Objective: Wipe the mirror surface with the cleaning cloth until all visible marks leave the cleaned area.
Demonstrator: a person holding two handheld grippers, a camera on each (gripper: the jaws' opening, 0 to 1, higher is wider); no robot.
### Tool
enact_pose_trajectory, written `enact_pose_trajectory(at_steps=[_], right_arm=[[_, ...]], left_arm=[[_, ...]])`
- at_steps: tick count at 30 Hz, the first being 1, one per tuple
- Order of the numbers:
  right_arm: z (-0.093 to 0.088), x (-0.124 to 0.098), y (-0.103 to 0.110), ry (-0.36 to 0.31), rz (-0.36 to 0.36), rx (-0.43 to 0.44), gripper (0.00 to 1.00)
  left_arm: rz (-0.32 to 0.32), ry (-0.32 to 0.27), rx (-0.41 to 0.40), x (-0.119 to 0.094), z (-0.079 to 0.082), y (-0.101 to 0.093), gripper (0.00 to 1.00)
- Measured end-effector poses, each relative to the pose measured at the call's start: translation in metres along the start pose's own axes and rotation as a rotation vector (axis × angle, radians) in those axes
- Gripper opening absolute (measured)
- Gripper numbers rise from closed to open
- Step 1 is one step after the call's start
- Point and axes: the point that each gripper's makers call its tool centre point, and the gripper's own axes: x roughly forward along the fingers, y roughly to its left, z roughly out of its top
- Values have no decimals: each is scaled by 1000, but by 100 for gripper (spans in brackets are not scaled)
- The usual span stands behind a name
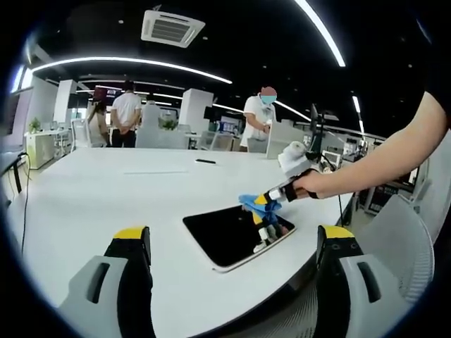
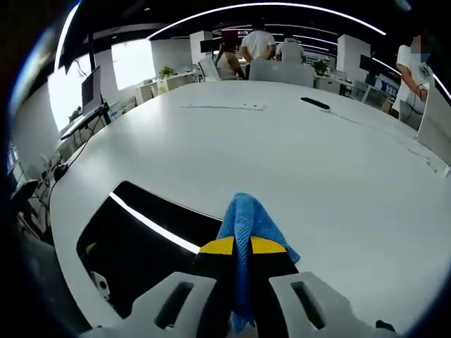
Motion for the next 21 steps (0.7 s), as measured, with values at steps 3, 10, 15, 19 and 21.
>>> enact_pose_trajectory(at_steps=[3, 10, 15, 19, 21], right_arm=[[1, 1, 3, -4, 11, 5, 1], [6, 6, 19, -20, 23, 38, 0], [10, 12, 35, -22, 35, 32, 0], [13, 12, 55, -30, 62, 55, 0], [15, 15, 63, -31, 70, 44, 1]], left_arm=[[-2, -3, 1, 0, 0, 0, 97], [-2, -7, 1, 0, 1, -1, 97], [-2, -9, 0, 0, 1, -1, 97], [-2, -14, -2, 0, 2, -1, 97], [0, -14, -1, 0, 2, 0, 96]])
